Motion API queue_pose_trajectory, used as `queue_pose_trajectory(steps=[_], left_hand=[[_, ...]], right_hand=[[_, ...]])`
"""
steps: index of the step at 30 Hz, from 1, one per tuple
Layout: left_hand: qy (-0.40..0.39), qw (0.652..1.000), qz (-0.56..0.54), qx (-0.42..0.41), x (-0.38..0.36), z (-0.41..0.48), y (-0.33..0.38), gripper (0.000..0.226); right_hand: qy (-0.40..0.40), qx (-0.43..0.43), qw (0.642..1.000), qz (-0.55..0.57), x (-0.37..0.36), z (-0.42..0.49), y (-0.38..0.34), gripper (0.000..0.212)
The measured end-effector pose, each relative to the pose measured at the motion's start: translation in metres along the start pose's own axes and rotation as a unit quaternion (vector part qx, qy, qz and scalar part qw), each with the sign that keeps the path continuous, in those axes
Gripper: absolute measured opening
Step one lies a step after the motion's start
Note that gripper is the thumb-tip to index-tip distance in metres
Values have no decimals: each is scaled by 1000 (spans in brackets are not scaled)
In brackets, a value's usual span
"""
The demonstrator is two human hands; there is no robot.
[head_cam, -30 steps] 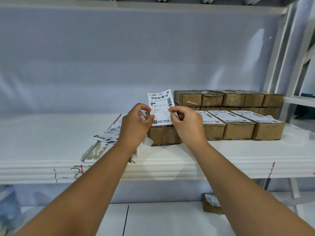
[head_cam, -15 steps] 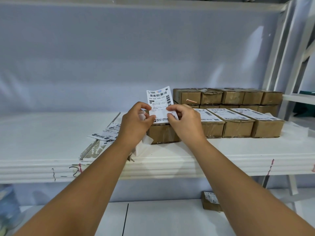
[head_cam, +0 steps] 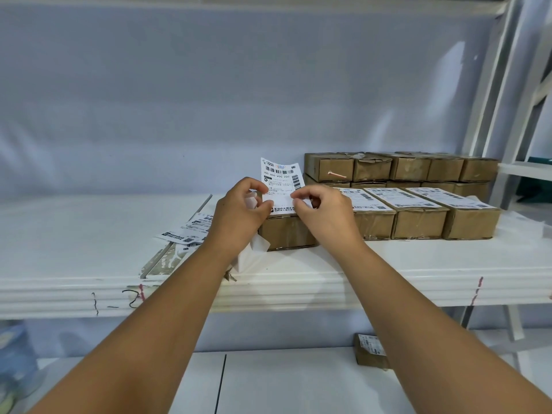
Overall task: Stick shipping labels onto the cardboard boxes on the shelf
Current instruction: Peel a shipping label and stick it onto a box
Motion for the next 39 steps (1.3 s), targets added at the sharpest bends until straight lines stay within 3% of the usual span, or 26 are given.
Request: queue_pose_trajectory(steps=[7,11,39], left_hand=[[8,999,47,14,2,1,-3,16],[12,995,99,-24,1,1,3,17],[-15,997,76,4,-4,-3,2,21]], right_hand=[[-23,-43,998,40,-1,-1,6,14],[-21,-52,997,50,-2,0,8,13],[-31,-44,998,32,-6,0,8,19]])
Point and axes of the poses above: each hand's wrist, its own z-axis towards the middle knuckle, its own x-axis out of the back of the hand, y = z × x, the point moved 6 cm from there along z, towards the middle knuckle, and after that the axes turned 13 degrees about -y, right-handed, at the moved point
